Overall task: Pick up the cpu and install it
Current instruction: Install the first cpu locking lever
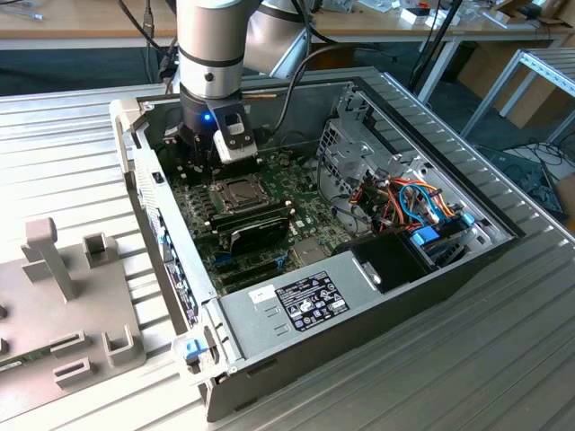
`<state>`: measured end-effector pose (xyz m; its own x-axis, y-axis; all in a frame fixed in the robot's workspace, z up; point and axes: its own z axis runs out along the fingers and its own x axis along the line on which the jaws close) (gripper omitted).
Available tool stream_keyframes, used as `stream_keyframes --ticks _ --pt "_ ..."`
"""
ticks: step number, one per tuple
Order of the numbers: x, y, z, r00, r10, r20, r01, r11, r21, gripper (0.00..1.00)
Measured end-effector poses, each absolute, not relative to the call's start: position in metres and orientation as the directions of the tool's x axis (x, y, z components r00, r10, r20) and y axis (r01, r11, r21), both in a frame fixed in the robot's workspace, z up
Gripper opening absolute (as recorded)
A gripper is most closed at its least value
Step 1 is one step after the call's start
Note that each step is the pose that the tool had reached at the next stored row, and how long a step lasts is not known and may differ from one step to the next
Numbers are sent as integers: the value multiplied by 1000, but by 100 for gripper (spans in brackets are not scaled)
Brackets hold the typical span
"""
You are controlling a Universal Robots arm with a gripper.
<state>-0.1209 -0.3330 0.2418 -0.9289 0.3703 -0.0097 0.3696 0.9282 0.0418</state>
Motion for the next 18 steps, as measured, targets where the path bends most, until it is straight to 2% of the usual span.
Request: stream_keyframes --ticks 12,18 --pt "-121 -333 242 -965 263 -9 262 964 45 11" --pt "-121 -333 242 -992 125 -8 125 990 58 11"
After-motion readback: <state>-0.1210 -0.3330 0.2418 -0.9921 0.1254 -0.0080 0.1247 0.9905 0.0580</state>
